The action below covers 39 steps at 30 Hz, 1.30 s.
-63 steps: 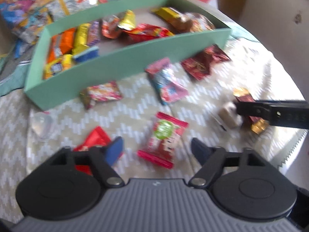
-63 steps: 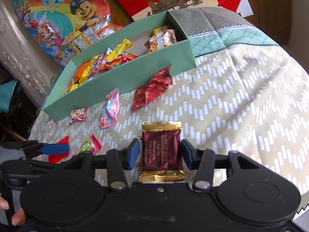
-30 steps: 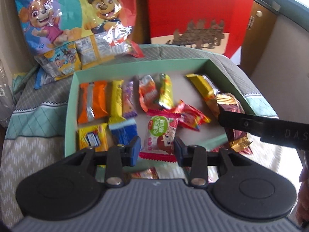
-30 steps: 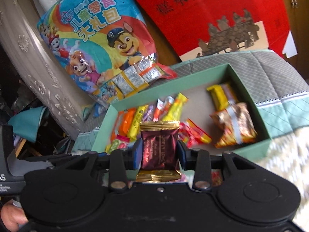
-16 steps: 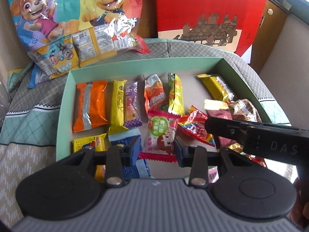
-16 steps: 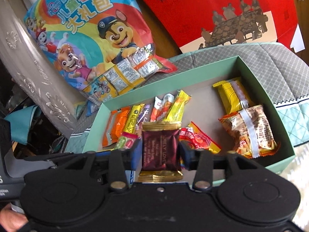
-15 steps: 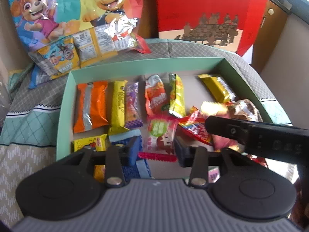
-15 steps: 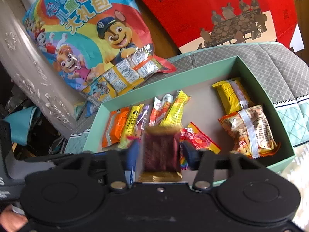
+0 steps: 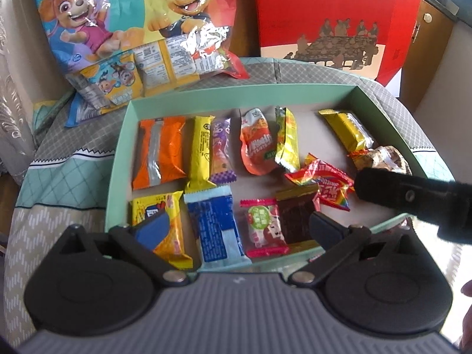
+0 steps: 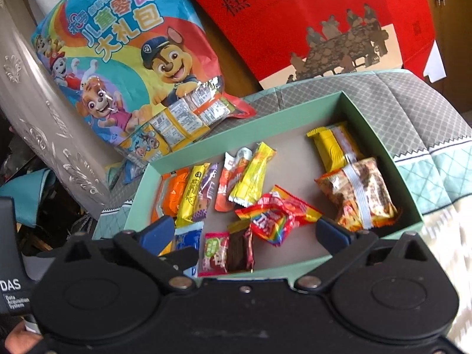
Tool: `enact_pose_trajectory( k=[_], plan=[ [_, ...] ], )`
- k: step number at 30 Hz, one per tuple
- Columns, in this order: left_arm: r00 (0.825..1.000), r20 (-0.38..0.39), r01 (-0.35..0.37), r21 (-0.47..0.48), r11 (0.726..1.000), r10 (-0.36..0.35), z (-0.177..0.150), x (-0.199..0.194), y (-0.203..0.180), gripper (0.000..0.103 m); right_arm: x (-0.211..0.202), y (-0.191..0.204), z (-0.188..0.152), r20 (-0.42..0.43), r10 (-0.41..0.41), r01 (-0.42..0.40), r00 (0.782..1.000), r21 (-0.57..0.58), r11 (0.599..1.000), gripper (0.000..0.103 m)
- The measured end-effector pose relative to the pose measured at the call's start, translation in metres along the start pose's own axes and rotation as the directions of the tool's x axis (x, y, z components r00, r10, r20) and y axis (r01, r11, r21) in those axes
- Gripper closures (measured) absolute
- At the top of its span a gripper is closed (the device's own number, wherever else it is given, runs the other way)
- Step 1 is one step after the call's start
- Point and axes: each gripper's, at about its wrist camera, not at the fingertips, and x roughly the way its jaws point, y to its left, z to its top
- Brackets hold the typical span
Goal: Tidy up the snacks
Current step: 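Place both candies in the tray and open both tools, then move both tools back toward the remaining candies on the cloth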
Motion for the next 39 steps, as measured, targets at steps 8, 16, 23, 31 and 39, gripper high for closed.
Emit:
enact_pose_trajectory(
  k=[8, 16, 23, 31, 39],
  plan=[
    [1.000, 0.021, 0.011, 0.003, 1.000, -0.011, -0.009, -0.023, -0.005, 0.000, -0.019, 0.002, -0.008, -0.006, 0.004, -0.004, 1.000, -0.007, 1.000, 0.000],
    [0.999, 0.035, 0.017, 0.012, 1.000, -0.018, -0.022, -0.043, -0.007, 0.000, -0.038, 0.005, -0.020, -0.007, 0.008, -0.008, 1.000, -0.010, 1.000, 0.000],
    [1.000, 0.024, -0.008, 0.028, 1.000, 0.008, -0.045, -0.056, 0.010, 0.000, -0.057, -0.002, -0.033, -0.007, 0.000, -0.001, 1.000, -0.013, 1.000, 0.000],
    [0.999, -0.032, -0.024, -0.016, 1.000, 0.023, -0.076, -0.053, 0.037, 0.000, -0.056, -0.020, -0.061, -0.070, -0.015, 0.017, 0.997, 0.033, 0.999, 0.000],
    [0.995, -0.096, 0.011, 0.116, 0.993, 0.000, -0.103, -0.040, 0.022, 0.000, -0.056, -0.045, -0.089, -0.156, -0.044, 0.060, 0.987, 0.098, 0.993, 0.000]
  ],
)
